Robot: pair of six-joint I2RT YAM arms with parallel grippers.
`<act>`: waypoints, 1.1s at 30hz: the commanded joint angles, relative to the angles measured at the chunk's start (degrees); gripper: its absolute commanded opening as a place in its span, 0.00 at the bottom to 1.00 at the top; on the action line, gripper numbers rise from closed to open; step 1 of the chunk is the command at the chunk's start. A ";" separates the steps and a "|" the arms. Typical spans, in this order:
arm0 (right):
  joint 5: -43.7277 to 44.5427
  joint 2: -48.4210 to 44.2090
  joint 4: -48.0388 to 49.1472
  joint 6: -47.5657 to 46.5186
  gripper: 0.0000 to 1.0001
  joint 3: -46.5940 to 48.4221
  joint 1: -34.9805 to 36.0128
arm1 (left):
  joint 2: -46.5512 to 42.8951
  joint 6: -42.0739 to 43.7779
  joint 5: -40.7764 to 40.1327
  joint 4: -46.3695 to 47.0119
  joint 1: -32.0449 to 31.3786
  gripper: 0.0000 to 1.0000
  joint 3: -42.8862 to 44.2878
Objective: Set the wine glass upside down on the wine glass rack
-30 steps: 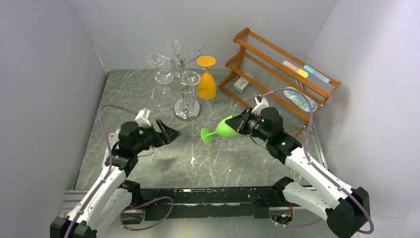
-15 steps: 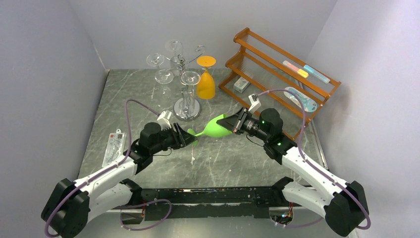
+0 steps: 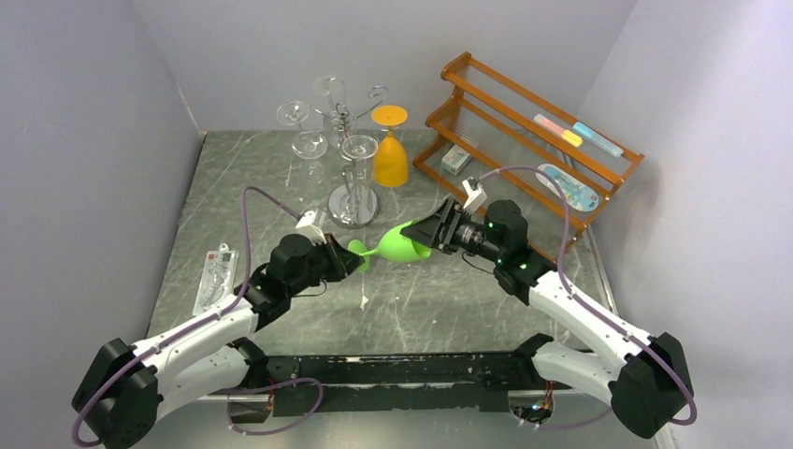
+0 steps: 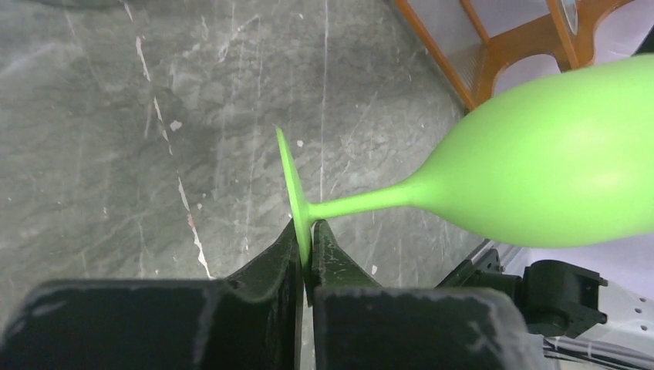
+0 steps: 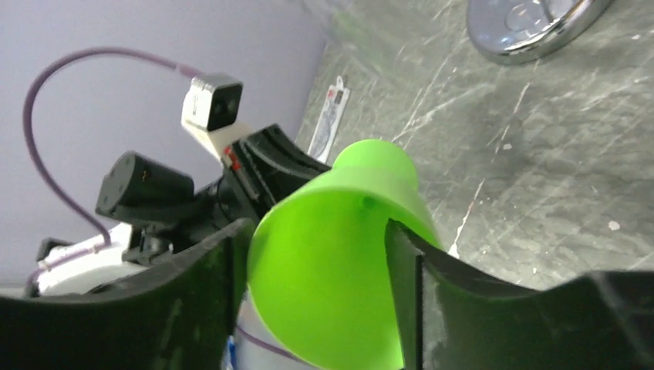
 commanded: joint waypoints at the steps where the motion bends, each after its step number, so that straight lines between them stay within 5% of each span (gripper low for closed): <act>1: 6.15 -0.13 -10.61 -4.46 0.73 6.09 -0.69 | -1.76 6.22 -2.83 -0.22 -1.01 0.05 3.39; 4: 11.74 -0.76 -18.75 -7.02 0.81 10.65 -0.77 | -2.22 10.02 -2.83 0.01 -2.35 0.05 4.58; 17: 19.51 -3.55 -28.74 -12.41 0.81 21.46 -0.73 | -2.66 31.95 -8.52 -7.24 -11.39 0.05 15.30; 27: 17.58 -10.51 -33.41 -14.44 0.82 25.02 -0.78 | -3.38 31.92 -23.44 -13.29 -12.02 0.05 20.78; 33: 14.60 -10.50 -37.02 -16.10 0.82 28.00 -0.79 | -5.80 40.54 -18.63 -8.21 -12.02 0.05 20.04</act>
